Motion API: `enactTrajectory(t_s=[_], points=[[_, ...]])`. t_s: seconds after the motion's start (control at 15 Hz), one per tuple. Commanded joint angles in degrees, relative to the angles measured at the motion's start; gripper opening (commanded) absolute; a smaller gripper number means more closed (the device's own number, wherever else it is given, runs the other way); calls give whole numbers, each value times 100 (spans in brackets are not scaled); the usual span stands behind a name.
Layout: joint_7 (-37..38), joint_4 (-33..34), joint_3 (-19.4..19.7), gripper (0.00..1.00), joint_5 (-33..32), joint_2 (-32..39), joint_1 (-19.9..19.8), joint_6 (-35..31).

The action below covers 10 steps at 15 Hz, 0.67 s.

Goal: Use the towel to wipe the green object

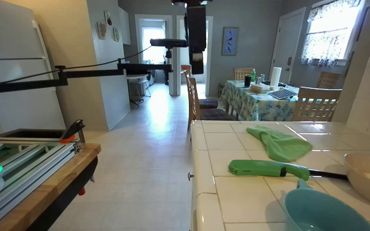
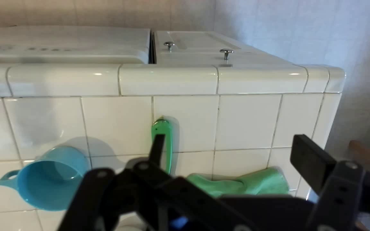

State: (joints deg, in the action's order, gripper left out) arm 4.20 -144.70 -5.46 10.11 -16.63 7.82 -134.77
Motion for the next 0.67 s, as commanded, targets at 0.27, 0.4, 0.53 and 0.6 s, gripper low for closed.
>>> enactTrajectory(t_s=[0.27, 0.4, 0.53, 0.6], points=[[-249, 69, 66, 100, 166, 116, 44, -88], [-696, 208, 97, 100, 226, 382, 150, -116], [-1170, 393, 130, 100, 316, 662, 228, -248], [-1437, 603, 156, 100, 404, 909, 256, -240]])
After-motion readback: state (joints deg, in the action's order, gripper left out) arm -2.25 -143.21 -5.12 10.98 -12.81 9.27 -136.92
